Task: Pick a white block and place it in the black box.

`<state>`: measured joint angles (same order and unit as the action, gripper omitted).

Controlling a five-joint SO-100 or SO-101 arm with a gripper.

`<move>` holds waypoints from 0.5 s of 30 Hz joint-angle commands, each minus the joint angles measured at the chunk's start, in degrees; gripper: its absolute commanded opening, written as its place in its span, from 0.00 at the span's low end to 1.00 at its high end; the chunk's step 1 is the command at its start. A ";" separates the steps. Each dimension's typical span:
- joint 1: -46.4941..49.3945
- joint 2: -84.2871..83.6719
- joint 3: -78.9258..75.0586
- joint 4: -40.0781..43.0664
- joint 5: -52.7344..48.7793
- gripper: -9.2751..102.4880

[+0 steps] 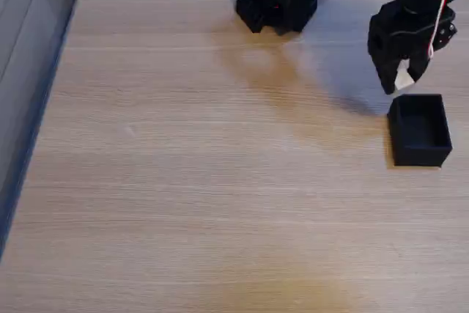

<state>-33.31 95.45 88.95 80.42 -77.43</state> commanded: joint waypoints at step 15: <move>-4.92 -6.86 -8.09 -7.56 7.12 0.09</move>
<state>-38.06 88.86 83.41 73.74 -70.75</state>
